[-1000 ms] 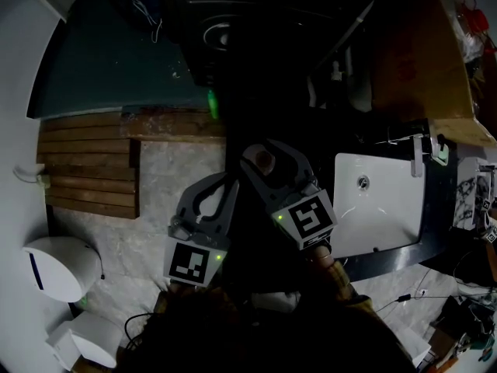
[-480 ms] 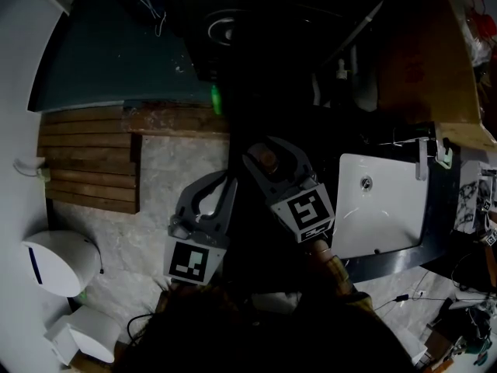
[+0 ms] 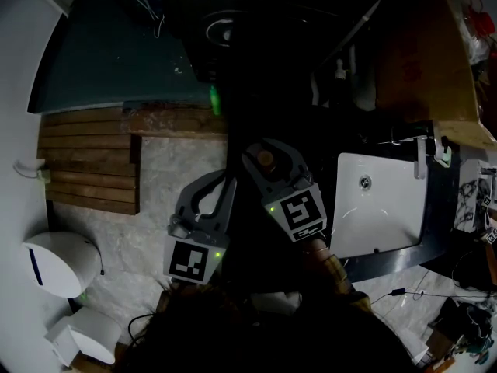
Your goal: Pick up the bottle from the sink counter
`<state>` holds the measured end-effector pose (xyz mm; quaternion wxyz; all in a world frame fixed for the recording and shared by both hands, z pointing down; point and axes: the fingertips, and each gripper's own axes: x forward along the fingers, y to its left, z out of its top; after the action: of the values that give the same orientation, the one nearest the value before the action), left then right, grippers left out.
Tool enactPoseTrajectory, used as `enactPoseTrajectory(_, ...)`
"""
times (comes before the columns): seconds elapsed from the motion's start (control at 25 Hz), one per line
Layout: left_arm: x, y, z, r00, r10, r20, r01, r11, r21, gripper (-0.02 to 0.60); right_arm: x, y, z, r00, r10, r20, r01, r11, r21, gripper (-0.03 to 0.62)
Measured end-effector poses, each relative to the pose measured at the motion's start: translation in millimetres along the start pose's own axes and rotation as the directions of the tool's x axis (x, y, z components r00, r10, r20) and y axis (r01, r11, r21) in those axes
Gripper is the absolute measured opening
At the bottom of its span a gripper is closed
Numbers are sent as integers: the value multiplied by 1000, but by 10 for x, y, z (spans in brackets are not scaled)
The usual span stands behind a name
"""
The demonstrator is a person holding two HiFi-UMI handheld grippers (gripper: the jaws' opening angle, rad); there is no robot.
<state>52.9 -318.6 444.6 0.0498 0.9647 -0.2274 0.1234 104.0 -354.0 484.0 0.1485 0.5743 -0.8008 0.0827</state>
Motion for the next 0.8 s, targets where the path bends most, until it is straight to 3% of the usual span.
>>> enactPoseTrajectory(0.4,-36,53,21,1000,17,2,-17,1000,-6,35,-1,38,-2,1000,12,-20,-13,998,-59,120)
enactPoseTrajectory(0.8,-118,23,232,999,8,36,-9,999,30,35,-131,79,26,999,14,-44,-16,999,-29,115)
